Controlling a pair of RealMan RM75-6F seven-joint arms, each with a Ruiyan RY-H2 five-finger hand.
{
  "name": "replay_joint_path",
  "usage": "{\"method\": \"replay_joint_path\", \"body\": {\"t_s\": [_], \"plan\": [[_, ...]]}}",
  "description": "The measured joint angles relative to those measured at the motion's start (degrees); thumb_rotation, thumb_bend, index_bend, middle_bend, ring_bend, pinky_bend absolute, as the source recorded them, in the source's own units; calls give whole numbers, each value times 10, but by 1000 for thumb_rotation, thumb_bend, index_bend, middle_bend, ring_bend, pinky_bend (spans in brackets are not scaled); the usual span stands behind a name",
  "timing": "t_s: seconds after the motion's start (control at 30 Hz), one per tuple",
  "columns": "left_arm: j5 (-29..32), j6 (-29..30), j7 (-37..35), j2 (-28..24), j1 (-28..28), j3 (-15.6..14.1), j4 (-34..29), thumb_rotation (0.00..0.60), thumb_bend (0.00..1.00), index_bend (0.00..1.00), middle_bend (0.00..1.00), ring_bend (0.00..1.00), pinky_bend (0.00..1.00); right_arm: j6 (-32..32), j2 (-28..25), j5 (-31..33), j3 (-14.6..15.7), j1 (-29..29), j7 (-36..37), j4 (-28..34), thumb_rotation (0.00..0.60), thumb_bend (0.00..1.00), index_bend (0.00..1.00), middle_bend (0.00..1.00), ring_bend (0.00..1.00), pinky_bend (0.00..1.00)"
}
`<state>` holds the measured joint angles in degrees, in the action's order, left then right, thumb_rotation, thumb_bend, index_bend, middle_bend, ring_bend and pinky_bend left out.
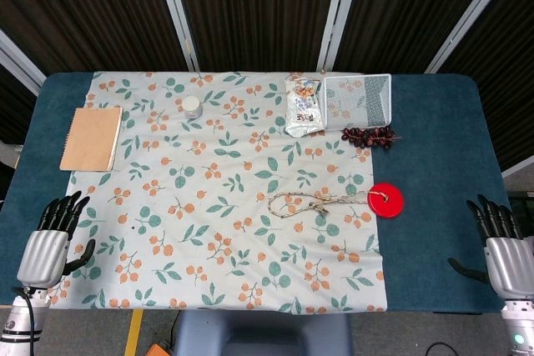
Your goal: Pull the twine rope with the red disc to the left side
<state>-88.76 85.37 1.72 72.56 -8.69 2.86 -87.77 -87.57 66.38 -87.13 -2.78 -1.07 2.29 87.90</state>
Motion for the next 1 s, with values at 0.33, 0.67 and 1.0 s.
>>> {"method": "replay_joint_path", "body": {"t_s": [0.33, 0.67, 1.0], "plan": [[-4, -9, 1, 1, -6, -2, -3, 600, 447, 0, 0, 0, 62, -2, -3, -3, 3, 3, -1, 4, 600, 67, 0, 0, 0, 0], [-39, -100, 18, 16, -97, 12, -9, 600, 447, 0, 0, 0, 63, 6, -1, 3, -1, -3, -18, 11, 600, 67, 0, 0, 0, 0], [-53, -243, 46, 59, -239, 53, -17, 600, 448, 0, 0, 0, 62, 17, -9, 1, -5, -13, -32, 31, 600, 67, 0, 0, 0, 0]]}}
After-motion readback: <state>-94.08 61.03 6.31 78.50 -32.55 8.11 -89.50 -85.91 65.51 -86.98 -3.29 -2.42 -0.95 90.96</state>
